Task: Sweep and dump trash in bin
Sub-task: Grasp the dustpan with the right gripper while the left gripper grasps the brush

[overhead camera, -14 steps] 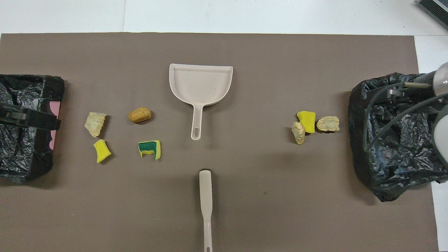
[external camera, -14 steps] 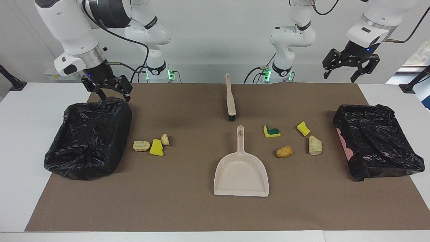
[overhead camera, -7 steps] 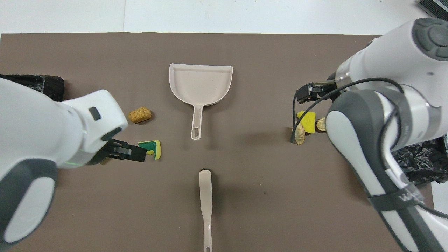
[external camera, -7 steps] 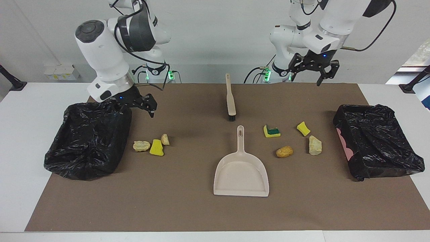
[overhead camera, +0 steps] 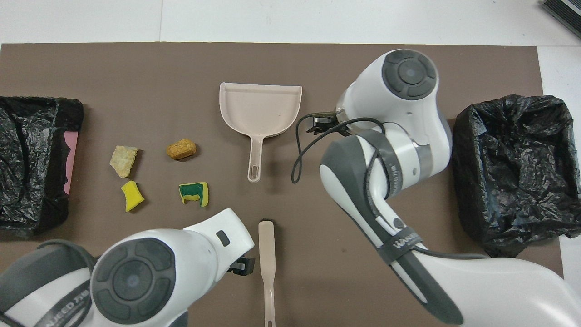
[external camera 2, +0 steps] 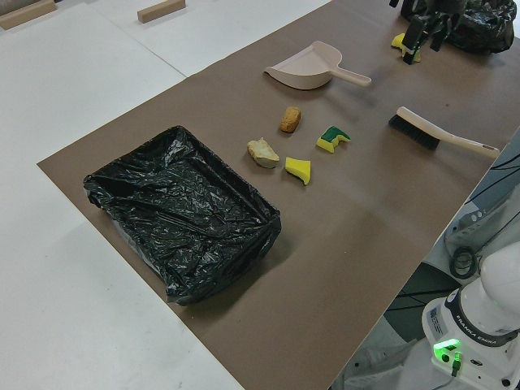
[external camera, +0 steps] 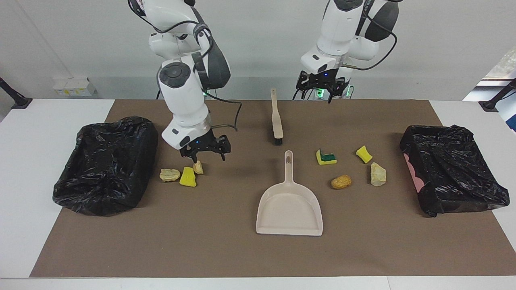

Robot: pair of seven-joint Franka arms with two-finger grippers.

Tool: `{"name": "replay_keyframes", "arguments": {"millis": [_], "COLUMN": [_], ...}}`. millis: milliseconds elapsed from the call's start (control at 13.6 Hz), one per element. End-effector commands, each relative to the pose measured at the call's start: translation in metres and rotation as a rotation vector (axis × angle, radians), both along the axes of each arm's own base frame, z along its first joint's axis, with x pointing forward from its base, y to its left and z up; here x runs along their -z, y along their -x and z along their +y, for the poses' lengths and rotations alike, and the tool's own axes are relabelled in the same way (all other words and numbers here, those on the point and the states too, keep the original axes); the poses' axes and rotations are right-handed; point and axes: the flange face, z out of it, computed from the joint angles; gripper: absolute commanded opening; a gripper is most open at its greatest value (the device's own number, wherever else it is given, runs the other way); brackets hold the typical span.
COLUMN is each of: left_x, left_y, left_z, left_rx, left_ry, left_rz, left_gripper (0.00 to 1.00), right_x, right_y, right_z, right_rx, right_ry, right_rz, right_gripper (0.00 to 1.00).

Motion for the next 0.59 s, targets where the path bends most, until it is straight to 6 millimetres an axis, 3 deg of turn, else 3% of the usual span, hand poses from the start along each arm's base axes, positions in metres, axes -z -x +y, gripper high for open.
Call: {"name": "replay_keyframes", "arguments": {"millis": [0,147,367,513], "left_x": [0.036,0.043,0.086,0.101], "left_y": [0.041,0.056,0.095,0.112], "left_z": [-0.017,-0.026,-0.056,-0.066], "left_rx": [-0.042,-0.049,-0.013,-0.031], "left_ry": [0.015,0.023,-0.015,0.005], "left_rz": [-0.010,-0.018,0.007,-0.012], "left_gripper": [1.00,1.00,1.00,1.00], "right_x": [0.022,0.039,0.064,0.073], "right_y": [-0.015,-0.017,-0.001,0.008], "right_z": [0.071,0.109,0.147,0.156], "right_rx": [0.075,0.105,0.080,0.056], "right_ry": [-0.033,-0.042,-0.029,0.008], "right_rz": [-0.019,-0.026,-0.043,-0.039], "right_gripper": [1.00,1.00,1.00,1.00]}}
